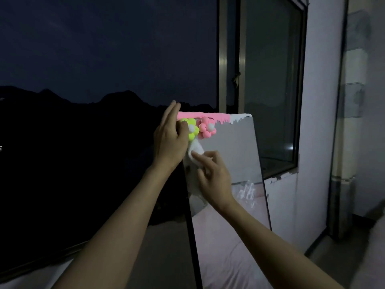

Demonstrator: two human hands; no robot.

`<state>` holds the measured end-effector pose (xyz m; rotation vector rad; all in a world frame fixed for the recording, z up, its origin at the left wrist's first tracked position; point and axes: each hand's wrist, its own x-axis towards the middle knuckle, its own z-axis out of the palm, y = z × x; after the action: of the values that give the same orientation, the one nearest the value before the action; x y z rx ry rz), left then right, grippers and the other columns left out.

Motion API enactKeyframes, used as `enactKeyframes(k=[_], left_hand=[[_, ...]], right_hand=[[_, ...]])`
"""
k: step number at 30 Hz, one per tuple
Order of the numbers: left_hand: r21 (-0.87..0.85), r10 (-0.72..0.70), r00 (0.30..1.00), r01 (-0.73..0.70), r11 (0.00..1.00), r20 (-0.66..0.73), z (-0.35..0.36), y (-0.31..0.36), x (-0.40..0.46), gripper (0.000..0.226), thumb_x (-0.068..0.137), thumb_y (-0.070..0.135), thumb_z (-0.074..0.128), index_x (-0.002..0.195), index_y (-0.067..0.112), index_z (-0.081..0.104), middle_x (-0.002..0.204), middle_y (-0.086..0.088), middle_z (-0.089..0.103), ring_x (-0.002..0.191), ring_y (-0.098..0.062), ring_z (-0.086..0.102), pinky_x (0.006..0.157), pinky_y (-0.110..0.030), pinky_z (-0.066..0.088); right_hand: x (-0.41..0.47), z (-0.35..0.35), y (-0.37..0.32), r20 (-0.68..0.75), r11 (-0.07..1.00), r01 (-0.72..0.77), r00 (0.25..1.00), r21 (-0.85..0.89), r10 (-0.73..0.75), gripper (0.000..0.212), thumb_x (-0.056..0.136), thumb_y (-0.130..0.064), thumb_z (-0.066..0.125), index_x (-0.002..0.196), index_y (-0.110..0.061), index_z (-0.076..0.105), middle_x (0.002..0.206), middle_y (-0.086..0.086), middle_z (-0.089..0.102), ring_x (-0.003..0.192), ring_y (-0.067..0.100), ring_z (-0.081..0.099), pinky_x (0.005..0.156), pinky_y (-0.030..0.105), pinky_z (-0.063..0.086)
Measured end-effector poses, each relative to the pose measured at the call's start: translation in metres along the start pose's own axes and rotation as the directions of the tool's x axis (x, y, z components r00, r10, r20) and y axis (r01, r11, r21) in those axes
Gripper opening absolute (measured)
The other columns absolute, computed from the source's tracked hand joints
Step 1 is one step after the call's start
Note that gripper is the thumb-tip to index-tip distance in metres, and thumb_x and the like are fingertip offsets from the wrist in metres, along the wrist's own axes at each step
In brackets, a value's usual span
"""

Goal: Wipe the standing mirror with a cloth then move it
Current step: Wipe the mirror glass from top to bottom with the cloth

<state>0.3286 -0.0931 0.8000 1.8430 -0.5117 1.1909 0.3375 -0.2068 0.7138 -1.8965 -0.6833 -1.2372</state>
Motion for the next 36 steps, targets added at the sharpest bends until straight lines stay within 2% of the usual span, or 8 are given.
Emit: enactKeyframes(k=[5, 12, 15, 18, 22, 30, 33, 36], left_hand=[[-0.216, -0.063, 0.998, 0.054, 0.975, -0.032, -0.001, -0.002, -0.003, 0.041, 0.098, 0.011, 0.039, 0.139, 0.013, 0.041, 0.148, 0.0, 0.035, 0.134, -0.008, 0.032, 0.105, -0.016, 0.03], [-0.426, -0.138, 0.99, 0.113, 0.898, -0.029, 0.008, -0.004, -0.01, 0.042, 0.098, 0.01, 0.04, 0.14, 0.012, 0.038, 0.149, 0.0, 0.035, 0.133, -0.006, 0.033, 0.104, -0.011, 0.031], [-0.425, -0.112, 0.993, 0.082, 0.901, -0.046, 0.01, -0.005, -0.011, 0.042, 0.099, 0.01, 0.039, 0.142, 0.012, 0.034, 0.15, 0.0, 0.031, 0.129, -0.001, 0.031, 0.093, 0.002, 0.029], [-0.449, -0.077, 0.996, 0.052, 0.892, -0.038, 0.012, -0.01, -0.014, 0.046, 0.098, 0.015, 0.038, 0.143, 0.013, 0.031, 0.152, 0.001, 0.027, 0.131, 0.001, 0.027, 0.095, 0.002, 0.028], [-0.499, -0.063, 0.998, 0.061, 0.865, 0.012, 0.014, -0.013, -0.013, 0.055, 0.09, 0.023, 0.034, 0.144, 0.013, 0.029, 0.151, 0.002, 0.027, 0.131, 0.002, 0.027, 0.099, -0.002, 0.027], [-0.351, -0.034, 0.999, 0.022, 0.936, -0.028, 0.017, -0.019, -0.011, 0.059, 0.091, 0.025, 0.032, 0.147, 0.012, 0.019, 0.156, -0.003, 0.016, 0.142, -0.011, 0.016, 0.112, -0.015, 0.021], [-0.256, 0.002, 0.998, -0.016, 0.967, -0.055, 0.022, -0.021, -0.014, 0.058, 0.093, 0.02, 0.032, 0.147, 0.009, 0.016, 0.157, -0.007, 0.012, 0.144, -0.014, 0.011, 0.118, -0.031, 0.017], [-0.171, 0.032, 0.999, -0.036, 0.985, -0.03, 0.028, -0.025, -0.022, 0.059, 0.096, 0.025, 0.029, 0.148, 0.009, 0.008, 0.158, -0.007, 0.003, 0.139, -0.001, 0.003, 0.112, -0.01, 0.007]], right_hand=[[-0.016, -0.019, 0.019, 0.033, 0.993, 0.111, 0.993, 0.043, -0.112, 0.033, 0.077, -0.018, 0.042, 0.088, -0.016, 0.074, 0.088, -0.008, 0.049, 0.076, 0.007, 0.052, 0.062, 0.027, 0.048], [0.006, -0.008, 0.002, 0.042, 0.995, 0.079, 0.996, 0.062, -0.081, 0.042, 0.079, -0.015, 0.039, 0.109, -0.013, 0.068, 0.099, 0.001, 0.053, 0.087, 0.008, 0.051, 0.074, 0.02, 0.042], [-0.016, -0.015, 0.012, 0.154, 0.99, 0.076, 0.984, 0.117, -0.094, 0.04, 0.075, -0.022, 0.039, 0.093, -0.017, 0.074, 0.089, -0.012, 0.051, 0.08, 0.001, 0.053, 0.069, 0.027, 0.048], [-0.005, -0.024, 0.015, 0.044, 0.99, 0.07, 0.996, 0.122, -0.076, 0.033, 0.076, -0.019, 0.041, 0.083, -0.015, 0.074, 0.083, -0.006, 0.051, 0.072, -0.001, 0.05, 0.063, 0.026, 0.047], [0.019, -0.017, 0.005, 0.01, 0.994, 0.054, 0.998, 0.096, -0.055, 0.04, 0.079, -0.011, 0.038, 0.105, -0.014, 0.069, 0.097, -0.005, 0.047, 0.088, 0.004, 0.048, 0.076, 0.021, 0.044], [-0.039, -0.028, 0.034, 0.384, 0.99, 0.109, 0.913, 0.092, -0.136, 0.034, 0.072, -0.013, 0.041, 0.077, -0.018, 0.075, 0.086, -0.009, 0.053, 0.084, 0.002, 0.051, 0.07, 0.023, 0.043], [-0.025, -0.031, 0.027, 0.225, 0.988, 0.009, 0.973, 0.154, -0.044, 0.036, 0.075, -0.017, 0.038, 0.081, -0.014, 0.074, 0.088, -0.018, 0.046, 0.084, -0.006, 0.05, 0.071, 0.016, 0.044], [-0.022, -0.02, 0.015, 0.093, 0.988, 0.034, 0.995, 0.148, -0.048, 0.037, 0.075, -0.012, 0.038, 0.089, -0.011, 0.072, 0.093, -0.01, 0.046, 0.089, -0.008, 0.048, 0.074, 0.012, 0.042]])
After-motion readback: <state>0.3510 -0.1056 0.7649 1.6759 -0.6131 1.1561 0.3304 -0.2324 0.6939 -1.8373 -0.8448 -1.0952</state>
